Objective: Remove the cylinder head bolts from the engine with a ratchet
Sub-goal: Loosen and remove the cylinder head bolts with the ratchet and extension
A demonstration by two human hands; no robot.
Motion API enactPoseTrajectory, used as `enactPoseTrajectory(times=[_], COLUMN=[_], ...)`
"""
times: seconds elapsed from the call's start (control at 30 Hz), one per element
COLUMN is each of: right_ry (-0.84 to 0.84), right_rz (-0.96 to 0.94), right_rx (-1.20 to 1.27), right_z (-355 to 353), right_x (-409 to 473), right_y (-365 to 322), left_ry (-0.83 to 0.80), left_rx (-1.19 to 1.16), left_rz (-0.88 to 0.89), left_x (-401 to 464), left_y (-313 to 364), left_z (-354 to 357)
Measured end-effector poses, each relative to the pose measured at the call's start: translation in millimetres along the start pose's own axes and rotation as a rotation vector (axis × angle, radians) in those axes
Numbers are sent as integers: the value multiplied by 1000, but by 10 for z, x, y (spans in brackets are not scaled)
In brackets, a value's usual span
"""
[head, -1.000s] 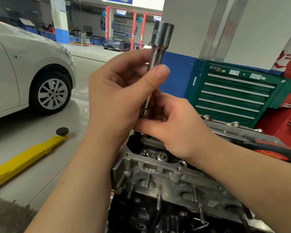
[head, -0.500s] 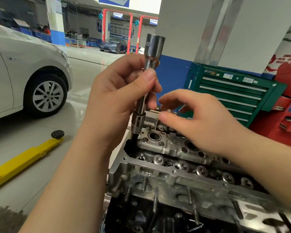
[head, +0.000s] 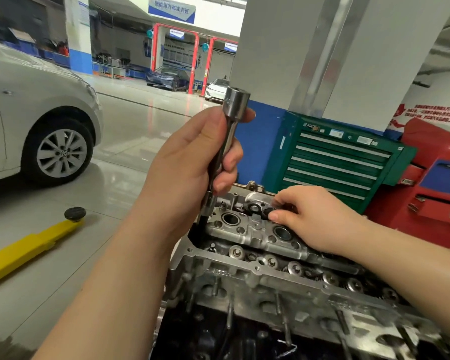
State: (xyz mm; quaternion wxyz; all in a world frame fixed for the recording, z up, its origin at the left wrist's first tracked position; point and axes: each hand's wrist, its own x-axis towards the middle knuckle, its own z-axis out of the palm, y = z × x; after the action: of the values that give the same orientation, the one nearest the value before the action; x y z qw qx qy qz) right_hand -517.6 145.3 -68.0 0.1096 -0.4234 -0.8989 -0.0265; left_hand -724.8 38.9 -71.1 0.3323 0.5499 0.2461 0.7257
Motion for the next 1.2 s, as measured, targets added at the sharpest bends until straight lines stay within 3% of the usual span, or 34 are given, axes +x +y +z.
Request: enactPoseTrajectory(times=[0.17,0.3,0.37,0.73,1.2], right_ry=[117,42,-60,-83,-21], right_rz=[-13,-7,-13,-47,-128], right_rx=[185,840,1022,580,309], right_z=[-333,-847,-1118,-1597,-1679], right_x=[-9,72,121,322,504], right_y=[-82,-206,-332,-802,-974], left_ry=[20,34,34,38,41], left_rx=[-46,-99,-106,-85,-106], left_rz=[10,20,26,19,11], left_x=[21,40,38,33,43], left_y=[-44,-56,-57,-49,-66], left_z=[31,28,40,38,24])
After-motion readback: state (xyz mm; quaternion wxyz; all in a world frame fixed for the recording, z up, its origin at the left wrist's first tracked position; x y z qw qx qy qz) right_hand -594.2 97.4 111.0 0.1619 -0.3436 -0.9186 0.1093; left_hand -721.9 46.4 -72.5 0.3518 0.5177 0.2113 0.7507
